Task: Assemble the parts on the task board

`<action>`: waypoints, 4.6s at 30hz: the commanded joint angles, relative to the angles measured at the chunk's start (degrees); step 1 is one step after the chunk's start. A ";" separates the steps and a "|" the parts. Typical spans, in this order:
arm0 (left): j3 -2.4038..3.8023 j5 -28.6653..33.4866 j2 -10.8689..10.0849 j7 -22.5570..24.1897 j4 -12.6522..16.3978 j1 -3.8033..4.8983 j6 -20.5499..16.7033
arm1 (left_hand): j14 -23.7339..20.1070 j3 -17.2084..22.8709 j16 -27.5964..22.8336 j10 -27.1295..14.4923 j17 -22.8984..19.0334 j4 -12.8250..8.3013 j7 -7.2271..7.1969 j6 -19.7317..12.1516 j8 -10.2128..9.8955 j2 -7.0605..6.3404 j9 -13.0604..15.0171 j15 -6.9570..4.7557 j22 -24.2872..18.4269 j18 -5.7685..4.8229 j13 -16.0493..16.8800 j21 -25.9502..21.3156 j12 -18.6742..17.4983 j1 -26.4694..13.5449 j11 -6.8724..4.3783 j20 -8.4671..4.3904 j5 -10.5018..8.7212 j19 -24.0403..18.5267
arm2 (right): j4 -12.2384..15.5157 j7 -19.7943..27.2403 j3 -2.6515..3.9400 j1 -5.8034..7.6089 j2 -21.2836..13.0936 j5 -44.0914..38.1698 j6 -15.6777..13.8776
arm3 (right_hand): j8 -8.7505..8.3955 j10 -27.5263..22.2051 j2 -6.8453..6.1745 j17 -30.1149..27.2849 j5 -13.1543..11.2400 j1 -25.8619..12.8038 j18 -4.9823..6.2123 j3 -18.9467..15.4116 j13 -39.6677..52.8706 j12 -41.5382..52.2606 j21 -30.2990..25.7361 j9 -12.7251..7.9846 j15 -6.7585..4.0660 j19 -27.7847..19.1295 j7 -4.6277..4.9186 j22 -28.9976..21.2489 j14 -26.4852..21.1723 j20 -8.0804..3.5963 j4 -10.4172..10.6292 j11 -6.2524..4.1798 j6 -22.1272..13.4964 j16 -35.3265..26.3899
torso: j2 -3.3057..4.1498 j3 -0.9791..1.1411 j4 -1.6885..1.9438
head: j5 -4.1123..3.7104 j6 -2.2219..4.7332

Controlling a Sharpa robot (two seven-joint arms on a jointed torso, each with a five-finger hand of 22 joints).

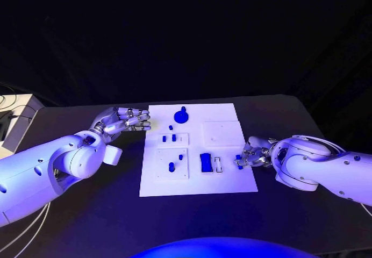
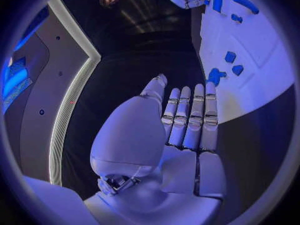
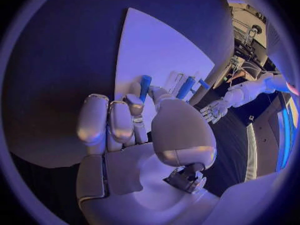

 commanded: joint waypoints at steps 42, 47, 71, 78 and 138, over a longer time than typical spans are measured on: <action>0.05 0.37 -0.03 -0.03 0.22 -0.04 0.78 | -0.35 0.24 0.19 -0.14 -0.04 0.23 -0.03 -0.48 -0.20 0.11 -0.01 -0.08 -0.05 0.28 -0.05 0.12 -0.20 0.26 0.00 0.45 0.23 0.05 | 1.12 3.16 -0.34 0.14 4.37 15.74 -6.10 | 1.35 0.49 0.64 -0.17 0.73 -3.64 -0.52 18.66 -0.19 -0.47 -0.14 1.43 -0.18 3.14 -0.33 8.36 0.10 -0.13 -18.73 -0.05 -1.19 -0.54 | 0.02 -0.07 0.06 | 0.63 -0.52; 0.05 0.37 -0.11 -0.04 0.26 -0.04 0.76 | -0.35 0.24 0.19 -0.14 -0.04 0.23 -0.03 -0.48 -0.20 0.11 -0.01 -0.08 -0.05 0.28 -0.05 0.12 -0.20 0.26 0.00 0.45 0.23 0.05 | 0.85 2.34 -0.38 -0.01 4.83 14.71 -5.91 | 1.32 0.62 0.60 -0.20 0.13 -3.66 -0.55 16.87 -0.16 -0.38 -0.10 1.31 -0.21 3.16 -0.53 8.37 0.13 -0.14 -18.44 -0.12 -1.19 -0.60 | 0.02 0.00 -0.01 | 0.85 -0.56; 0.05 0.35 -0.20 -0.09 0.27 -0.04 0.89 | -0.39 0.42 0.21 -0.15 -0.05 0.31 -0.01 -0.48 -0.20 0.02 -0.01 -0.07 -0.05 0.28 -0.05 0.14 -0.19 0.18 0.01 0.46 0.22 0.03 | 1.84 1.68 -0.40 -0.14 5.00 11.76 -5.17 | 0.99 0.61 0.62 -0.11 -0.10 -2.58 -0.64 12.47 -0.16 -0.36 -0.14 0.39 -0.28 3.22 -0.81 8.39 0.16 -0.25 -18.41 -0.19 -0.91 -0.58 | 0.03 -0.04 -0.01 | 1.17 -0.84; 0.05 0.35 -0.24 -0.15 0.30 -0.04 1.17 | -0.41 0.44 0.21 -0.16 -0.05 0.28 -0.02 -0.48 -0.20 -0.02 -0.01 -0.07 -0.05 0.28 -0.05 0.13 -0.19 0.23 0.01 0.46 0.24 0.02 | 1.69 1.69 -0.40 -0.15 5.07 11.28 -5.27 | 0.91 0.66 0.46 -0.08 -0.22 -2.50 -0.65 11.12 -0.15 -0.32 -0.12 0.10 -0.32 3.23 -0.95 8.39 0.17 -0.26 -17.94 -0.28 -0.74 -0.56 | 0.02 -0.05 0.04 | 1.24 -0.93; 0.05 0.75 -0.56 -0.56 0.31 -0.04 0.96 | -0.66 -0.45 0.18 -0.48 -0.03 0.60 0.16 -0.79 -0.18 -0.13 0.00 0.06 -0.16 0.27 -0.04 -0.04 -0.16 -0.30 0.15 0.63 0.08 -0.14 | 1.27 1.50 -0.40 -0.15 5.08 10.36 -6.36 | 0.59 0.60 2.27 -0.11 -10.30 -1.08 -0.64 -13.92 -0.15 0.22 -0.27 -1.44 -0.17 3.31 -1.07 8.40 0.20 -0.15 -5.94 -0.06 1.02 -0.56 | 0.03 -0.01 -0.02 | 1.31 -1.12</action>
